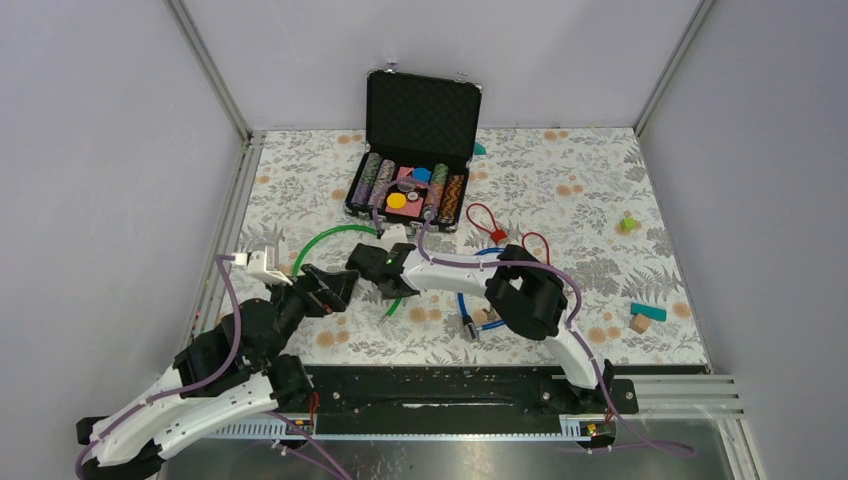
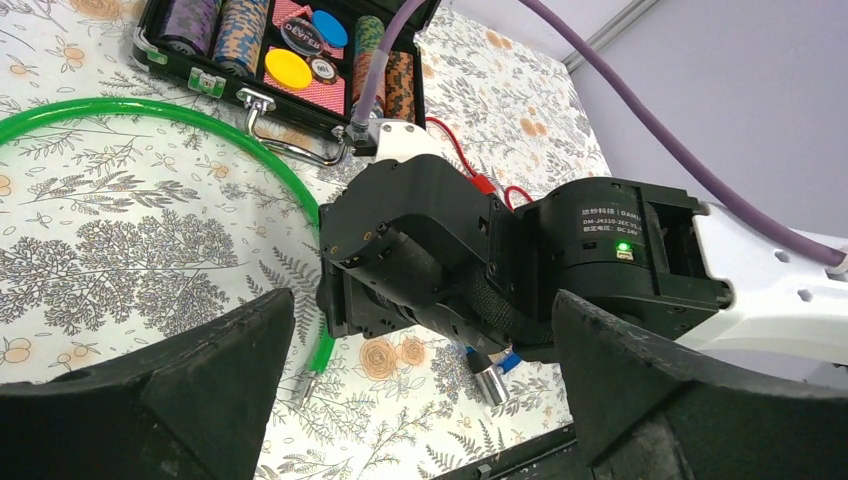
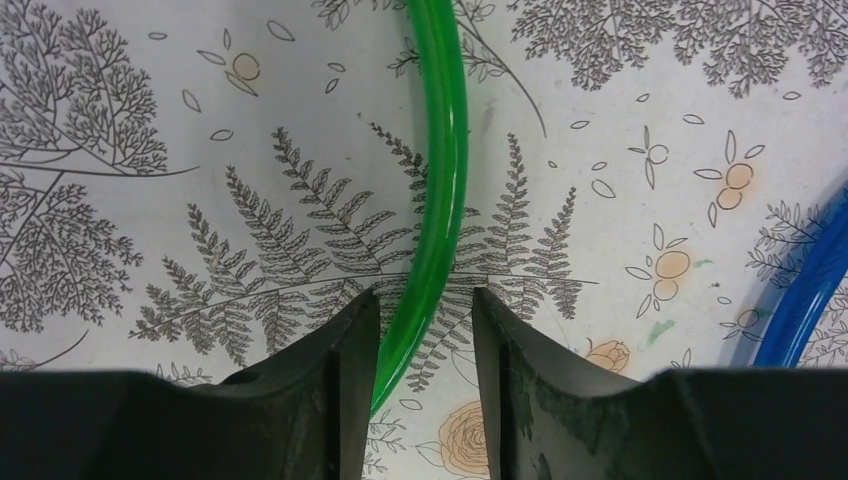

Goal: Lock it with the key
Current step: Pick up the lock from the center of the board.

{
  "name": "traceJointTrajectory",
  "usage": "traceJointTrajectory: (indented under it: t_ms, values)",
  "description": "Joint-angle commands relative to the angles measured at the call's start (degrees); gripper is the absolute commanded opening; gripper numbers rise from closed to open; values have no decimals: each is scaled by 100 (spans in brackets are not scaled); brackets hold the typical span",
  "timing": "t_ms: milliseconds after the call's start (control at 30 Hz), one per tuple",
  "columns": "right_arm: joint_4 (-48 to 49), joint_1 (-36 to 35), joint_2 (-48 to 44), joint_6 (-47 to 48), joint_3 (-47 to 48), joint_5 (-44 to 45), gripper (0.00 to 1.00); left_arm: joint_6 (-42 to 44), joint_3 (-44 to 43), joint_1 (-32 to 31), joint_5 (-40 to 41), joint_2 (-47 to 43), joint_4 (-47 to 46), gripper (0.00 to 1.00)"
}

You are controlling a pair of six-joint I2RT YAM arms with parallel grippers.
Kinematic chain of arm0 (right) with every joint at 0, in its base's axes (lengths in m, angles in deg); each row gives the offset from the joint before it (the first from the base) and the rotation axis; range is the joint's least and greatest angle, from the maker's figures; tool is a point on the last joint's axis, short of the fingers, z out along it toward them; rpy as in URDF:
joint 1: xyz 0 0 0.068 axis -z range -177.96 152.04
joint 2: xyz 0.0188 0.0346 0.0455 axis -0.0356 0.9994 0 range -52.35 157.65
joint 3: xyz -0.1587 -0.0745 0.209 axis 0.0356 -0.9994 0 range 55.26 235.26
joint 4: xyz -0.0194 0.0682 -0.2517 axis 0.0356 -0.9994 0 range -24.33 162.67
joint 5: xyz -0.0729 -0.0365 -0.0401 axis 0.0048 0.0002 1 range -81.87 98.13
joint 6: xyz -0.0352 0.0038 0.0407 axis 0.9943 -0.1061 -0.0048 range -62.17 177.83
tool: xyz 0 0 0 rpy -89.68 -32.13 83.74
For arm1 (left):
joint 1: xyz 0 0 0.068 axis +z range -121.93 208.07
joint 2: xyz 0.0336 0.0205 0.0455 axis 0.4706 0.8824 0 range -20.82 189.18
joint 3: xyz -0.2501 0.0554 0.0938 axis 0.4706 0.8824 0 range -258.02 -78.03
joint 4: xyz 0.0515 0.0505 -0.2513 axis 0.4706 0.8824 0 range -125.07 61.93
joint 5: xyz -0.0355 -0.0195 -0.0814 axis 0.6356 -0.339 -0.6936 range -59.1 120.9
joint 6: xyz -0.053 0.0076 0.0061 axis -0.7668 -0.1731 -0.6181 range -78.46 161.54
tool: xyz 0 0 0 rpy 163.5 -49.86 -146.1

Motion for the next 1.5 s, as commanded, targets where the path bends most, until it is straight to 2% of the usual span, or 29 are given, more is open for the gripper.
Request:
traceJointTrajectory:
  t_ms: [0,67,133,167,300,400,567,700,867,967,1100,1167,1233,1367,1467]
  values:
    - [-400,8,175,-247,61,231,44,7,-3,-13,130,-26,-20,99]
    - [-392,13,178,-293,-9,192,29,2,-15,-16,155,-4,10,99]
    - [-383,13,170,-301,-34,176,6,-59,-30,-15,220,19,90,99]
    - [-379,10,158,-272,-40,185,0,-111,-36,-16,280,43,157,99]
    - [-424,13,-90,5,-36,486,0,-322,-64,-13,531,273,437,99]
    - [-496,17,-626,344,-177,914,0,-446,4,-13,584,520,408,99]
    - [-243,17,-1865,735,-1034,1647,0,-935,276,-15,534,707,-54,99]
    - [62,17,-2749,905,-1694,1823,0,-1184,403,-16,530,853,-459,99]
    - [355,17,-3667,891,-2358,1882,0,-887,406,66,459,1333,-997,99]
    - [537,17,-4057,946,-2667,1844,0,-351,322,451,1,1886,-1246,99]
    - [582,17,-4367,928,-2925,1849,0,-32,280,1654,-1464,2944,-1336,99]
    - [649,13,-4491,931,-3044,1857,0,6,316,2047,-1869,3553,-1349,99]
    - [692,27,-4594,910,-3129,1843,0,-59,349,2209,-1938,4052,-1310,99]
    - [719,35,-4734,866,-3248,1815,0,-529,484,2228,-1513,4748,-1104,98]
    - [803,60,-4845,809,-3351,1760,0,-736,687,2231,-1493,5040,-1275,91]
